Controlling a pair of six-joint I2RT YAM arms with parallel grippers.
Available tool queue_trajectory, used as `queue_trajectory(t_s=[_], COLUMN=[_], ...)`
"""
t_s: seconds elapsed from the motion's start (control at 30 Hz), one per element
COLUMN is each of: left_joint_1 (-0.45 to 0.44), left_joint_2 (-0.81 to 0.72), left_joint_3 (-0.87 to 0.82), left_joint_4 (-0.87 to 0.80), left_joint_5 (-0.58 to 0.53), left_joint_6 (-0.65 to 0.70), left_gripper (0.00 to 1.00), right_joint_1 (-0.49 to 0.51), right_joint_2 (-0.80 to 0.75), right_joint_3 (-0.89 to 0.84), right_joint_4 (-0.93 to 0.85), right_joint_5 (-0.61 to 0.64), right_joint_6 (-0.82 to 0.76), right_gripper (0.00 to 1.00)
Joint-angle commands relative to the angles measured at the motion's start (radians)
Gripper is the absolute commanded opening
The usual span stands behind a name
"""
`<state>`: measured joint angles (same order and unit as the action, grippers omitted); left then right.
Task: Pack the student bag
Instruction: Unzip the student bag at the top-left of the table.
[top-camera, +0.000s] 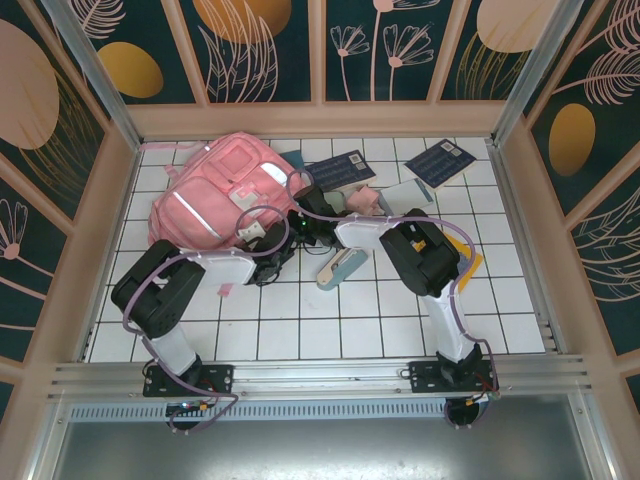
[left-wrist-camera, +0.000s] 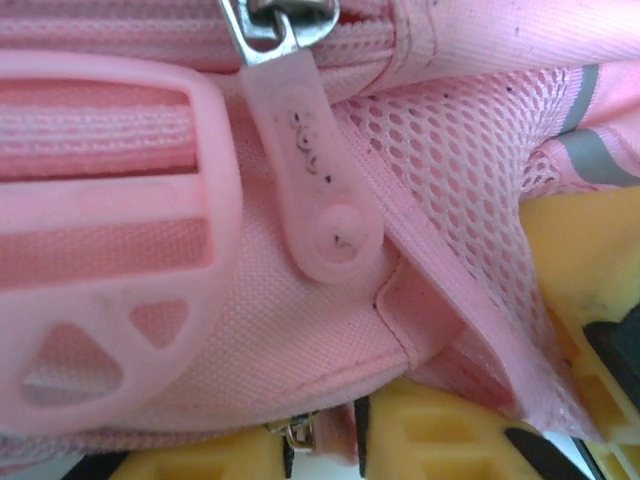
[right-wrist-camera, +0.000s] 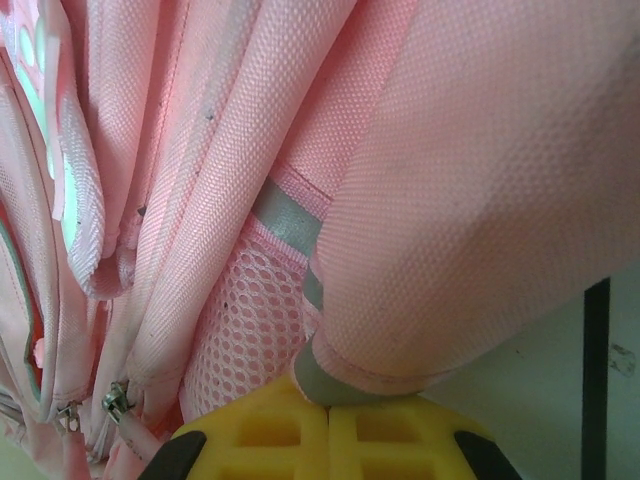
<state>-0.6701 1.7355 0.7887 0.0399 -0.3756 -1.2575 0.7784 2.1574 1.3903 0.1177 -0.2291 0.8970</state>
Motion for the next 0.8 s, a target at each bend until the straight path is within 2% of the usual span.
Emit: queue_trajectory(t_s=[0.0, 0.13, 0.47, 0.77], left_joint_1=[0.026, 0.029, 0.059, 0.104], left_joint_2=[0.061, 0.039, -0.221, -0.675], left_joint_3=[0.018, 0.002, -0.163, -0.369], left_joint_4=[-0.054, -0.076, -0.237, -0.526], left_joint_5=[-0.023, -0.035, -0.063, -0.112], left_joint_6=[-0.017, -0.026, -0.056, -0.115], left_gripper=[0.17, 0.00, 0.00, 0.00], right_joint_1=[0.016, 0.013, -0.025, -0.063], right_joint_2=[-0.035, -0.034, -0.068, -0.074], right_joint_3=[-0.005, -0.003, -0.019, -0.010], right_joint_4=[-0.040, -0.041, -0.049, -0.052], right_joint_5=[-0.044, -0.042, -0.001, 0.001], right_joint_6=[0.000, -0.003, -0.037, -0.078], right_gripper=[0.00, 0.00, 0.00, 0.00])
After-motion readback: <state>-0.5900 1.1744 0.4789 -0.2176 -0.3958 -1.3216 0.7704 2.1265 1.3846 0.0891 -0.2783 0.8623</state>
